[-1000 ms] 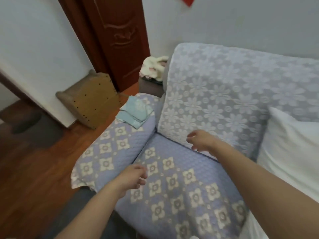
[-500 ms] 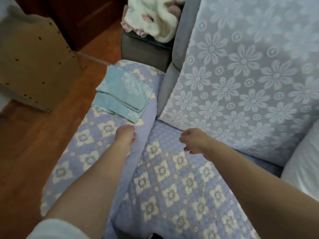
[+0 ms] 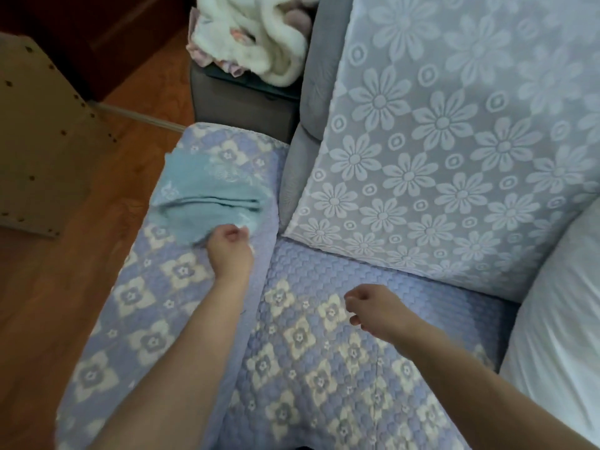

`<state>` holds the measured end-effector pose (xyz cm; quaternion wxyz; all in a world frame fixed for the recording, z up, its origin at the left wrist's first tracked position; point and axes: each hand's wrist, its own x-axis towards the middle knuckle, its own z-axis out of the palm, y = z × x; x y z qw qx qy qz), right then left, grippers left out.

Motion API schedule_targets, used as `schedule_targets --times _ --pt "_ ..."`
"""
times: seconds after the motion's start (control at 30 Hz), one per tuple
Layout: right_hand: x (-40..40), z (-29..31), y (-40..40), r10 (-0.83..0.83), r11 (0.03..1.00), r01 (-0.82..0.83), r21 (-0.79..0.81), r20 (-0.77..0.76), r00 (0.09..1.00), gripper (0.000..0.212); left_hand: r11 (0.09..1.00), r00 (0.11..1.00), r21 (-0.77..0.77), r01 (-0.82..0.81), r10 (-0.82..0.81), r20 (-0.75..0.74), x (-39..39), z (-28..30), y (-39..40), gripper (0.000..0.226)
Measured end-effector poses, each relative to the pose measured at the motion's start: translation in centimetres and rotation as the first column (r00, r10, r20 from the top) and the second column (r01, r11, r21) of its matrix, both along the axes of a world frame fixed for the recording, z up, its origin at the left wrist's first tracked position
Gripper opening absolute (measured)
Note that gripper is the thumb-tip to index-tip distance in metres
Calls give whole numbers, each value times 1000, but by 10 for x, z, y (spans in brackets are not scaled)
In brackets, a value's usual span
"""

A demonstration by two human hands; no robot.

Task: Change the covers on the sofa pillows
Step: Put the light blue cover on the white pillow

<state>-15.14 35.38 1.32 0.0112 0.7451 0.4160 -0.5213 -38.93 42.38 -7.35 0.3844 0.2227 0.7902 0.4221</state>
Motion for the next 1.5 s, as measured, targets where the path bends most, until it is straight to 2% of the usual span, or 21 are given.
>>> schedule_targets --times 0.1,0.17,0.23,0.33,0.43,0.53,0.6,0.67,0.73,0.77,0.8,0.87,0.97,1.03,1.13,1.17,1.23,1.3,1.4,1.43,1.5 --pt "9 22 -35 -68 977 81 200 -71 995 25 914 922 127 386 -387 -24 47 74 -65 8" --pt "19 35 -67 -12 935 36 352 -73 997 43 843 856 161 513 -516 -24 71 111 -111 18" --pt "34 46 -101 -3 908 56 416 -126 992 59 806 808 175 566 -584 78 93 128 -143 18" --pt "62 70 -147 -56 923 164 349 -299 953 81 803 739 186 566 -594 318 134 153 -174 14" --pt "89 95 -174 -41 919 199 341 -418 907 97 754 608 202 625 -633 479 183 192 -199 21" --pt "126 124 -191 -98 860 309 407 -462 881 75 611 520 279 741 -785 337 226 221 -225 14" --pt "171 144 -209 -97 826 303 476 -409 908 64 545 518 298 783 -838 171 263 236 -247 17" --pt "214 155 -223 -71 840 286 460 -430 900 64 495 535 290 819 -841 -76 292 233 -265 15" --pt "253 171 -232 4 873 213 439 -443 897 66 427 460 172 888 -834 -305 314 225 -285 39" --pt "279 181 -239 58 887 166 431 -460 886 64 427 442 120 896 -833 -333 332 224 -296 51" --pt "306 192 -247 124 902 101 420 -477 870 59 462 477 121 879 -836 -271 351 227 -306 55" --pt "337 200 -250 203 929 4 370 -520 830 49 483 493 126 867 -866 -78 360 232 -313 38" --pt "376 213 -262 329 921 -159 354 -496 804 40 437 439 44 898 -890 -125 369 247 -322 25" --pt "391 221 -272 379 878 -182 444 -410 830 38 421 421 29 906 -896 -142 371 267 -326 24" --pt "405 223 -279 381 719 -229 656 -96 920 36 481 491 99 871 -851 -186 372 294 -324 25" --pt "408 220 -280 385 666 -285 689 10 923 32 503 517 120 856 -830 -211 374 302 -322 24" --pt "414 219 -284 351 656 -311 688 87 932 19 507 533 169 845 -778 -332 380 316 -319 23" --pt "415 223 -293 341 711 -239 661 -27 940 46 501 549 229 835 -719 -427 386 331 -315 31" --pt "411 247 -311 208 838 63 542 -425 881 62 436 564 361 824 -685 -461 386 351 -314 41" --pt "413 250 -313 136 854 167 492 -522 842 61 365 524 386 847 -689 -500 384 354 -317 40" --pt "421 243 -310 -85 799 421 429 -613 785 56 191 391 366 911 -688 -612 375 355 -324 33"
